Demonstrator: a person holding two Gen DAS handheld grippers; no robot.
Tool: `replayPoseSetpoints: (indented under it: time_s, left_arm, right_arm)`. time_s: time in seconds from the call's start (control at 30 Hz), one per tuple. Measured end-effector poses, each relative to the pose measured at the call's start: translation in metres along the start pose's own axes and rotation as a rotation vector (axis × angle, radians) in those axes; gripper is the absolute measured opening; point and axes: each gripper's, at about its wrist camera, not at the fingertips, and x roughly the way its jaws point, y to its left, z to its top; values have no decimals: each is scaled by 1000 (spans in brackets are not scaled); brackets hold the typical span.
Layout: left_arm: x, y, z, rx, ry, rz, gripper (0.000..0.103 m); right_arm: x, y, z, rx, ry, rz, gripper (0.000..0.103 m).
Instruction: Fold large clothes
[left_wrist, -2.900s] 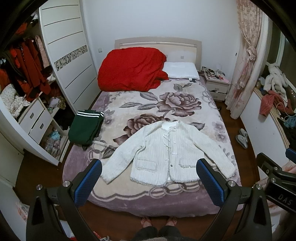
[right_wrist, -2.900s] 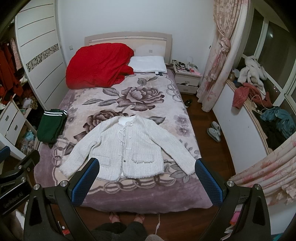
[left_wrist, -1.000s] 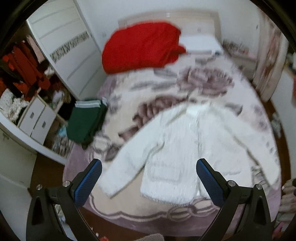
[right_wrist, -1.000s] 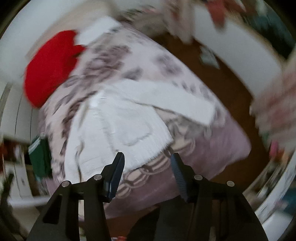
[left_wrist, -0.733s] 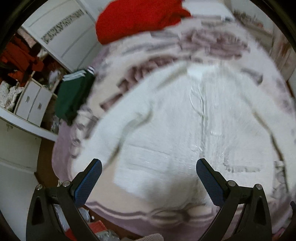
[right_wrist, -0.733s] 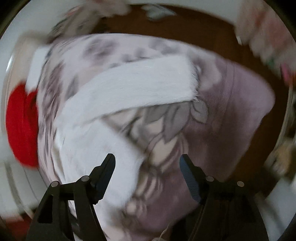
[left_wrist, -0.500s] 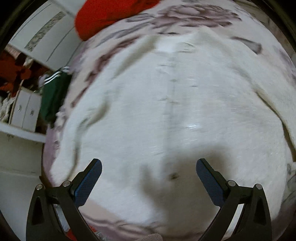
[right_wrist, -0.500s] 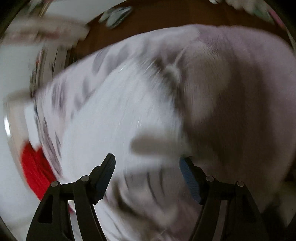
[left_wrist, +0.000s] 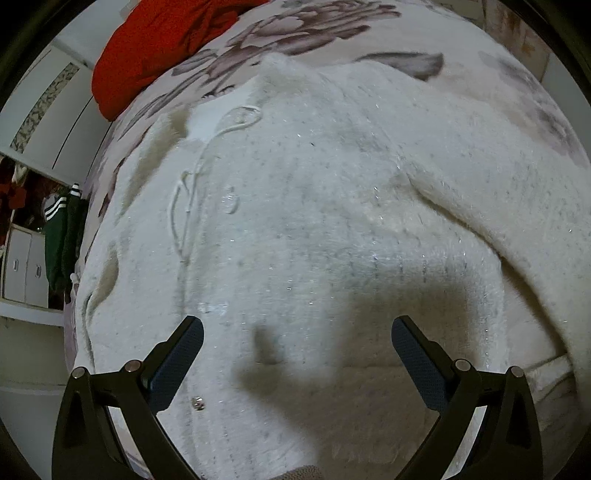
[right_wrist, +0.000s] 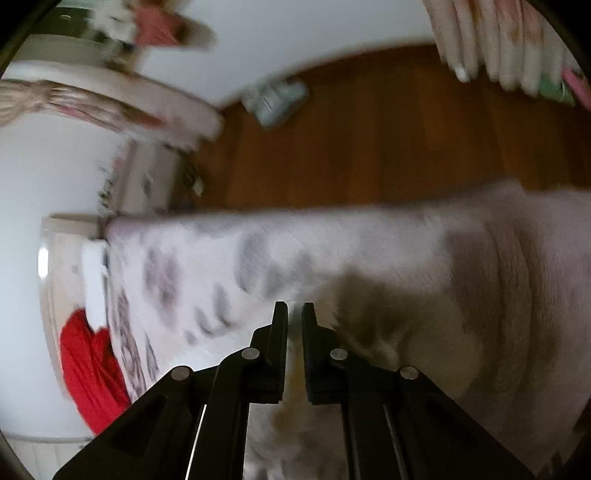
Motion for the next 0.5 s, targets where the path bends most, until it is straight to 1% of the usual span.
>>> replayPoseSetpoints:
  time_s: [0.03, 0.1, 0.17, 0.23, 0.27, 0.3, 0.33, 0.4, 0.43, 0.47, 0.5]
  left_arm:
    - [4, -4, 0, 7, 3, 4, 103]
    - [11, -9, 0, 15, 5, 9, 103]
    - [23, -13, -3, 23, 8, 17, 103]
    - [34, -16, -4, 28, 22, 24, 103]
    - [39, -16, -6, 25, 28, 16, 103]
    - [44, -16, -6, 19, 32, 5, 103]
    - [48, -14, -7, 9, 30, -7, 103]
    - [50, -13, -8, -8, 22, -28, 103]
    - [51, -12, -8, -18, 16, -38, 103]
    - [53, -11, -8, -26, 13, -48, 103]
    - [53, -11, -8, -30, 13, -54, 103]
  right_arm:
    - [1, -10, -5, 29, 28, 25, 41]
    - [3, -22, -16, 83, 52, 68, 63]
    - [8, -33, -30, 138, 75, 102, 63]
    - [26, -43, -45, 196, 113, 141, 64]
    - [43, -41, -49, 214, 136, 144, 64]
    - [51, -42, -50, 217, 140, 141, 65]
    - [60, -40, -51, 215, 134, 138, 66]
    - [73, -31, -49, 208, 85, 122, 67]
    - [74, -33, -48, 206, 69, 123, 66]
    - [77, -27, -49, 198, 51, 121, 64]
    - [80, -19, -50, 186, 44, 125, 47]
